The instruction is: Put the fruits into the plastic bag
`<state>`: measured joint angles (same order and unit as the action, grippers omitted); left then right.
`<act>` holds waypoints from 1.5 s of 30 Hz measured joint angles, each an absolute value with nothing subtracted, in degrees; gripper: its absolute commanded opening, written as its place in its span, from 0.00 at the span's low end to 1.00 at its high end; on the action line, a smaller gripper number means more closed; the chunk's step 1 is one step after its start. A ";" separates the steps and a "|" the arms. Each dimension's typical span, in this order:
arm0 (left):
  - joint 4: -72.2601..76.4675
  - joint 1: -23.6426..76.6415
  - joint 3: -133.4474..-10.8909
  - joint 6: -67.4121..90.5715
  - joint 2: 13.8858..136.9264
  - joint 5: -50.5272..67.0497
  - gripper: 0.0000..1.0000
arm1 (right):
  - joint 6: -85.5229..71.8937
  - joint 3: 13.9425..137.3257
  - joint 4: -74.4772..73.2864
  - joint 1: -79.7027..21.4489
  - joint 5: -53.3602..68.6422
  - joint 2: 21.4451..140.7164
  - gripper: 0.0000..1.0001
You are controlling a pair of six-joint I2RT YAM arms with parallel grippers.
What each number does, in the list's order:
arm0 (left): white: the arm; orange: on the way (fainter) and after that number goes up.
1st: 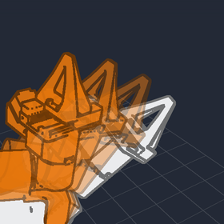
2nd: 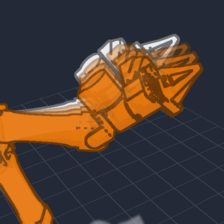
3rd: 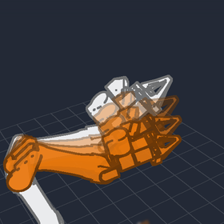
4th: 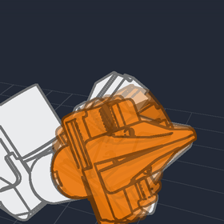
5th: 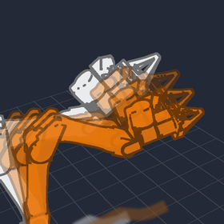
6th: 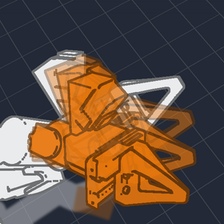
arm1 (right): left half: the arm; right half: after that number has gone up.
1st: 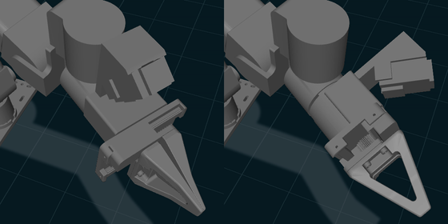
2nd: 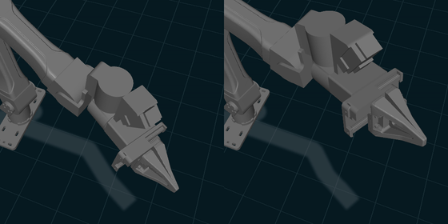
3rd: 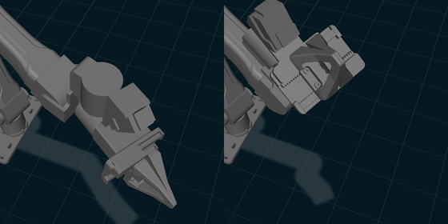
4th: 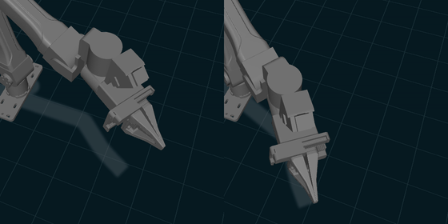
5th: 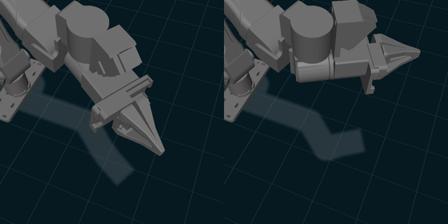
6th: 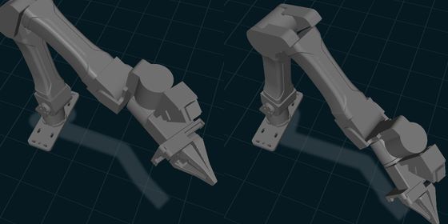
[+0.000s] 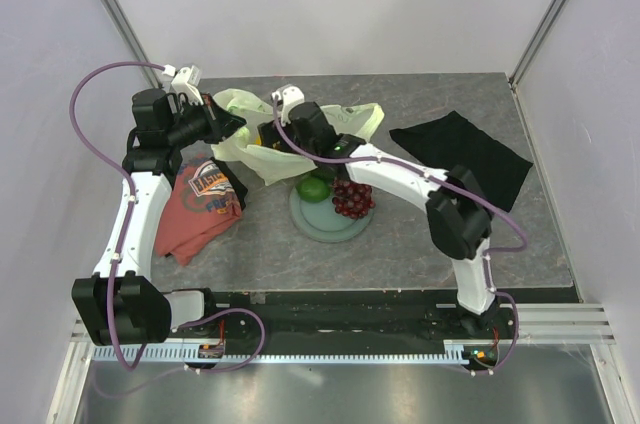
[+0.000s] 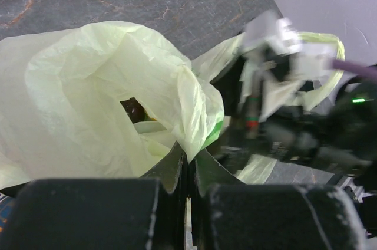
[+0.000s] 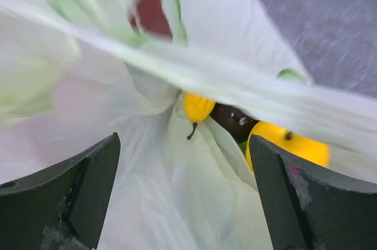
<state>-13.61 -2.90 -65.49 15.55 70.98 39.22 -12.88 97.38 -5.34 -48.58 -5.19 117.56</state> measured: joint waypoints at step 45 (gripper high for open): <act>-13.63 -3.20 -65.49 15.53 70.98 39.13 0.02 | -17.26 54.68 -6.92 -49.17 -17.10 67.48 0.72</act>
